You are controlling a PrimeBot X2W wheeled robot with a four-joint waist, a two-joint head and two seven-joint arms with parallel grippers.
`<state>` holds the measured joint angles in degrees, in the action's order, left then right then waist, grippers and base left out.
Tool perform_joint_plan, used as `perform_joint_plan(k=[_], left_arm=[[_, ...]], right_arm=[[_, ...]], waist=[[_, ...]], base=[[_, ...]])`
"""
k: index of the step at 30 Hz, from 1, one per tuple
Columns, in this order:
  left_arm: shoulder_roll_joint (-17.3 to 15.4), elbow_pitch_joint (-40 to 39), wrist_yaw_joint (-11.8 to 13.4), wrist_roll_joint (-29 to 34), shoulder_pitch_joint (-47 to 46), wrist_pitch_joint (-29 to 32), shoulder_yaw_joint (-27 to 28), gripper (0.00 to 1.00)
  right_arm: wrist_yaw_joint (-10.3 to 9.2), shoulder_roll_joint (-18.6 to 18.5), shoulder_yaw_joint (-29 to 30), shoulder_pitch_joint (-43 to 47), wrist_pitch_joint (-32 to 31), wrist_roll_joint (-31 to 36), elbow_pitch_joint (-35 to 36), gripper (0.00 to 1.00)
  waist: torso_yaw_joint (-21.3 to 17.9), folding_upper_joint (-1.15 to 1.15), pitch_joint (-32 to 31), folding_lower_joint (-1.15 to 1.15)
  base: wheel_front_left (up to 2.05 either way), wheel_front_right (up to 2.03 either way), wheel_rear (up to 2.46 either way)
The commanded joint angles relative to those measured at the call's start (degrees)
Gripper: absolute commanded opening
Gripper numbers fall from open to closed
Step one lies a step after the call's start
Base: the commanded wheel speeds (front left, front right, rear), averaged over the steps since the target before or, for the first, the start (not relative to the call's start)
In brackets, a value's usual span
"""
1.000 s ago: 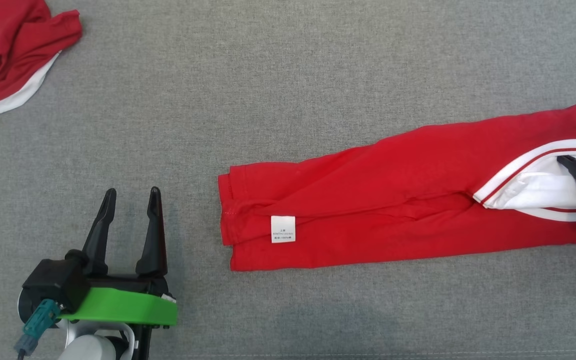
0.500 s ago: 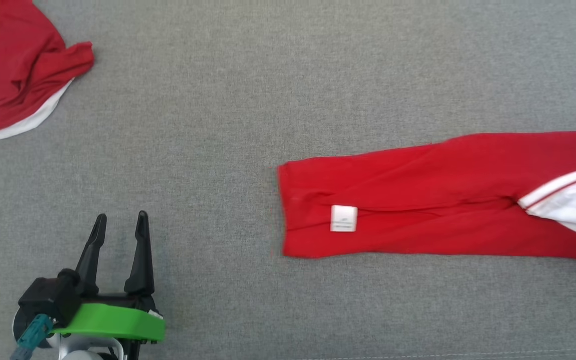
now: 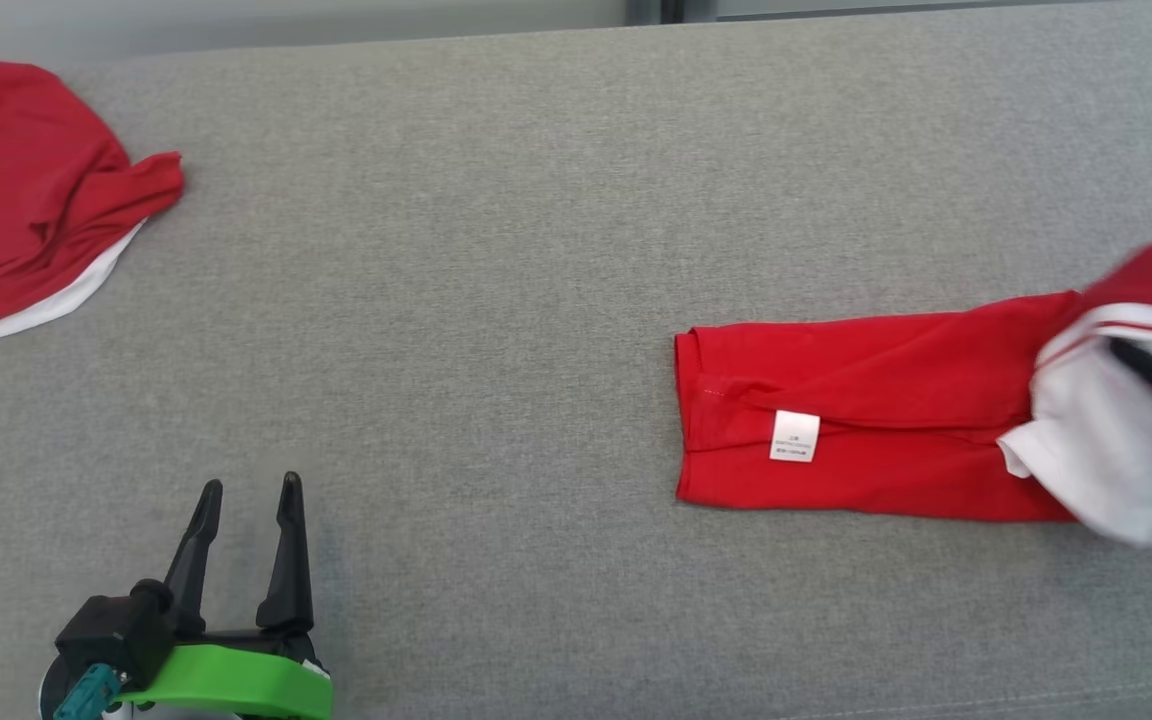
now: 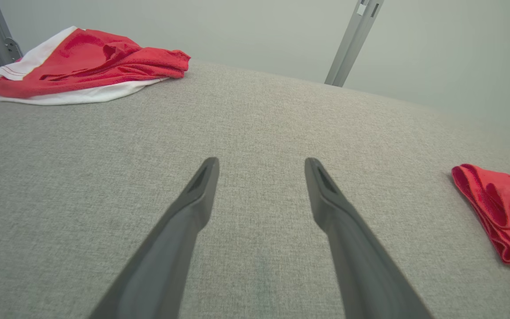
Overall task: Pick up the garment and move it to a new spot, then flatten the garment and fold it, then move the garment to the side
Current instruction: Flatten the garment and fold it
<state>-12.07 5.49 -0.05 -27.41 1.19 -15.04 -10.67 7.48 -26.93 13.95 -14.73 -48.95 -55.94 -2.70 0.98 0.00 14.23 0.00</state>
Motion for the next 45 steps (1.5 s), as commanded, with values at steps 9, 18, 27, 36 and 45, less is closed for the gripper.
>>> perform_joint_plan(k=[9,18,27,36,45], left_arm=[[-0.3,1.4,-1.3,2.4,-2.3,-0.1,1.3,1.00],[-0.5,1.8,-1.8,3.3,-2.6,-0.1,1.3,1.00],[0.5,2.4,-1.9,3.3,-2.4,-0.1,0.8,1.00],[1.1,2.0,-2.2,3.3,-0.5,-0.1,2.4,1.00],[1.7,0.4,-2.0,4.0,-0.6,-0.1,2.8,1.00]], right_arm=[[0.02,13.4,-18.4,-0.3,5.8,6.0,5.5,0.00],[0.03,21.5,-28.4,-6.3,16.8,12.5,-6.3,0.00],[0.03,23.3,-32.7,-11.5,22.2,14.2,-14.9,0.23],[0.02,20.4,-32.0,-10.0,24.5,10.5,-4.0,1.00],[0.02,10.8,-14.0,-2.9,18.9,10.6,8.7,1.00]], waist=[[-3.3,0.00,1.6,0.00],[-4.1,0.00,1.6,0.00],[-3.1,0.00,1.2,0.00],[-2.8,0.00,0.8,0.00],[-3.5,0.00,2.9,0.00]], base=[[0.00,0.00,0.00],[0.00,0.00,0.00],[0.00,0.00,0.00],[0.00,0.00,0.00],[0.00,0.00,0.00]])
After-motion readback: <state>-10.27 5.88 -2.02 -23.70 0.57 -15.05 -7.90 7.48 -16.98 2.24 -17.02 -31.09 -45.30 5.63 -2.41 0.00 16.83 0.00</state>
